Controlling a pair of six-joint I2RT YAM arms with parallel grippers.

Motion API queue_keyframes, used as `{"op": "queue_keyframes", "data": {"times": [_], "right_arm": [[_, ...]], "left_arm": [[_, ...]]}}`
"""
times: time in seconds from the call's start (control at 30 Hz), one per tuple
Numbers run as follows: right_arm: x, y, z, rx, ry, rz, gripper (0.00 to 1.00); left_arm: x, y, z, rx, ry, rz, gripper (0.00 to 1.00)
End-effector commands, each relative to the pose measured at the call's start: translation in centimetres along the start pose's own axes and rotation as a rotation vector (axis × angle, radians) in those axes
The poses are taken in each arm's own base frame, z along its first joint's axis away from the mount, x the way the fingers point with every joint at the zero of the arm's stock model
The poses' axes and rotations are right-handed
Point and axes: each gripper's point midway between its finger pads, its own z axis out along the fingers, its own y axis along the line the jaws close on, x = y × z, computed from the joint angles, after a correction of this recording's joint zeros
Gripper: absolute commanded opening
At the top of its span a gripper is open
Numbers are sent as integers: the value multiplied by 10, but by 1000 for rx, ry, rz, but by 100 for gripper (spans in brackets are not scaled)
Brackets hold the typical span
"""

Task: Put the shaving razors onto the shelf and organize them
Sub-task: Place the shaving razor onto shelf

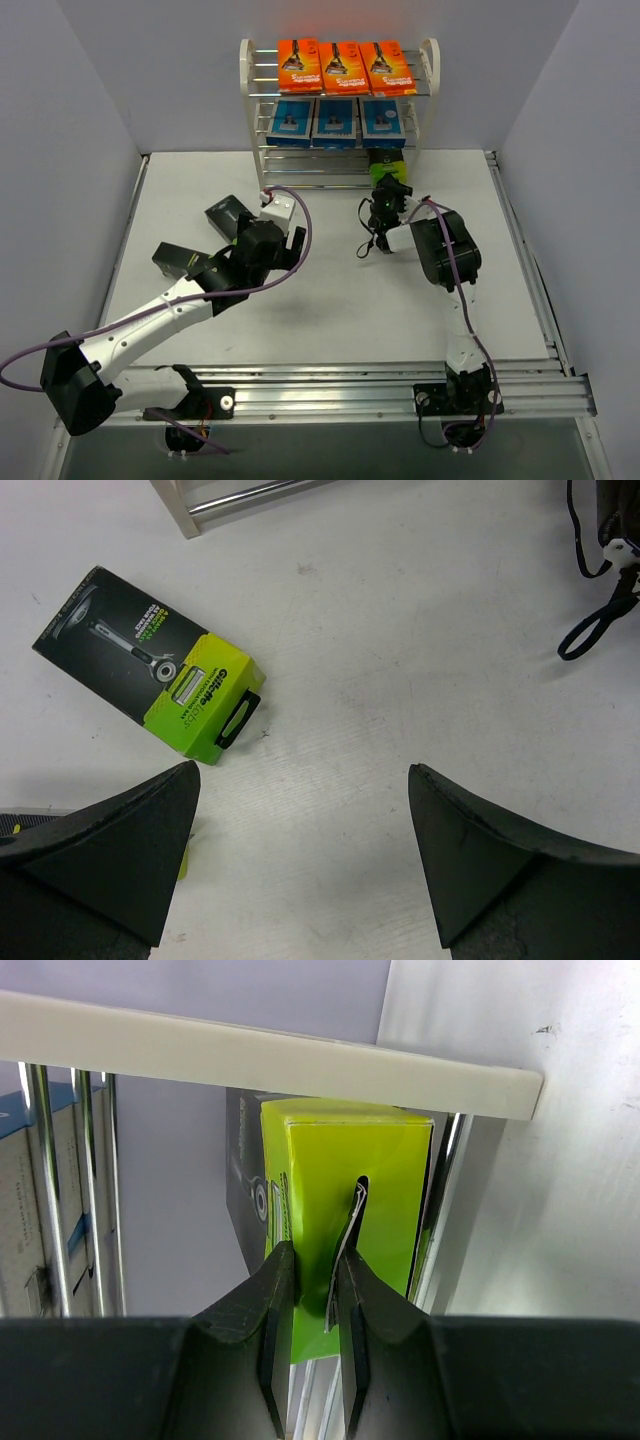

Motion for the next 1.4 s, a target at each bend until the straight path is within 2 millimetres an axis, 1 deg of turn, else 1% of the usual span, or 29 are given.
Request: {"op": "queue_keyframes", "data": {"times": [0.0,0.17,0.23,0.27,0.33,0.37,0.43,0.57,0.6,0.67,0.7,0.77,0.9,1.07,1.2,1.3,1.37], "right_arm": [[-11,70,3,-138,-65,197,5],[-8,66,7,-134,-57,195,6],[-7,65,7,-133,-54,192,9],[-6,68,8,-139,-47,195,11],[-4,66,10,-138,-42,188,16],[-2,70,11,-144,-37,189,17],[0,67,13,-140,-32,183,17],[2,69,14,-143,-24,189,18],[3,68,13,-143,-19,188,23],[4,68,14,-144,-13,186,27],[4,68,15,-146,-11,187,33],[6,67,15,-150,0,189,36],[6,67,14,-158,8,190,47],[3,63,11,-156,11,185,57],[0,59,9,-154,19,185,69],[-3,59,5,-150,26,181,75],[-6,59,4,-147,29,174,76]], "left_arm": [[-16,-2,-2,0,-46,-11,94],[-15,-4,-2,0,-41,-1,94],[-14,-6,-1,4,-40,1,94],[-14,-6,-1,5,-40,1,94],[-15,-6,-2,4,-41,0,94],[-15,-5,-2,-1,-42,2,94],[-15,-4,-2,-2,-43,2,94],[-15,-4,-2,-3,-44,2,94],[-16,-4,-2,-3,-45,1,94],[-15,-4,-2,-2,-43,2,94],[-16,-4,-2,0,-44,2,94],[-15,-5,-2,0,-43,2,94],[-16,-4,-2,0,-44,3,94],[-16,-4,-3,-2,-46,4,94],[-17,-3,-2,-4,-49,3,94],[-17,-2,-3,-10,-51,4,94],[-18,-1,-3,-11,-52,5,94]]}}
